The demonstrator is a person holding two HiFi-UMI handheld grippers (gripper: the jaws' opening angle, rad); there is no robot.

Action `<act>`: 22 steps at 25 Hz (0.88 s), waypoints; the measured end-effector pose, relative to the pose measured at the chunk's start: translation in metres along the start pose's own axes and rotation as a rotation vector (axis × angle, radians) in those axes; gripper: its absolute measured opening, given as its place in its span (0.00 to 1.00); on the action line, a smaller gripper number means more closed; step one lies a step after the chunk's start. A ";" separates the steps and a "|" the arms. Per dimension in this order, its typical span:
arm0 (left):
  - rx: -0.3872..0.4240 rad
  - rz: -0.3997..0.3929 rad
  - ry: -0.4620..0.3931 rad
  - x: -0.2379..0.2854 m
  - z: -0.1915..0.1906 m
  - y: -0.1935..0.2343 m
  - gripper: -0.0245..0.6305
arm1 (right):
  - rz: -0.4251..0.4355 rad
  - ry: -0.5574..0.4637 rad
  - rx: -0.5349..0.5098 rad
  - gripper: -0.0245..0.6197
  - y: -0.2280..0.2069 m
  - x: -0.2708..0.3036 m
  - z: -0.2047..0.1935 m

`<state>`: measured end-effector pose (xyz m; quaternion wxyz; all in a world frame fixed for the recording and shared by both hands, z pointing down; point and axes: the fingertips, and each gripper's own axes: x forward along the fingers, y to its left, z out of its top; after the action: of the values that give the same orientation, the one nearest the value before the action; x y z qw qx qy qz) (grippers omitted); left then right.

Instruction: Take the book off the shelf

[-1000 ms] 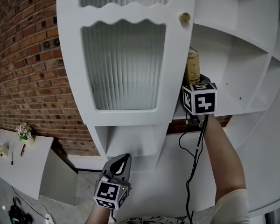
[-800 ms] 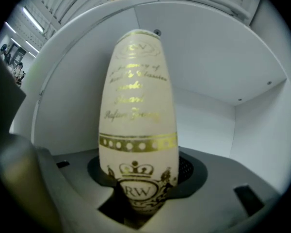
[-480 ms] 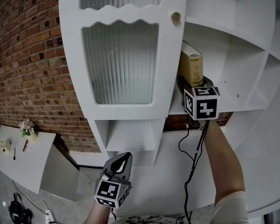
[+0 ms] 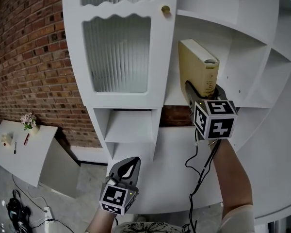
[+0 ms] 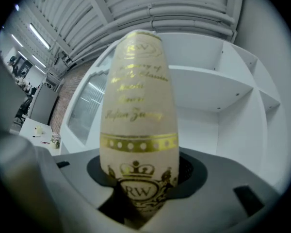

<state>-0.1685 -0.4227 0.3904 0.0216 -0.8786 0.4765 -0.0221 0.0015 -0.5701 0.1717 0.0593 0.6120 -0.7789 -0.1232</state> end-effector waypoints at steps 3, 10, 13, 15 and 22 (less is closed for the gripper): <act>-0.003 0.005 0.008 -0.010 0.002 -0.018 0.06 | 0.029 -0.018 0.002 0.40 0.009 -0.028 -0.002; -0.006 0.016 0.000 -0.034 0.006 -0.055 0.06 | 0.044 -0.059 0.030 0.40 0.015 -0.090 -0.018; -0.012 0.027 0.008 -0.044 0.007 -0.068 0.06 | 0.070 -0.055 0.051 0.40 0.020 -0.113 -0.032; -0.007 0.029 0.010 -0.049 0.007 -0.076 0.06 | 0.098 -0.046 0.075 0.40 0.026 -0.129 -0.045; -0.024 0.043 0.017 -0.066 -0.005 -0.098 0.06 | 0.151 0.031 0.109 0.40 0.056 -0.181 -0.120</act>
<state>-0.1227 -0.3136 0.4005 0.0075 -0.8681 0.4958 -0.0236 0.0219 -0.3964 0.3124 0.0471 0.5557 -0.8274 -0.0664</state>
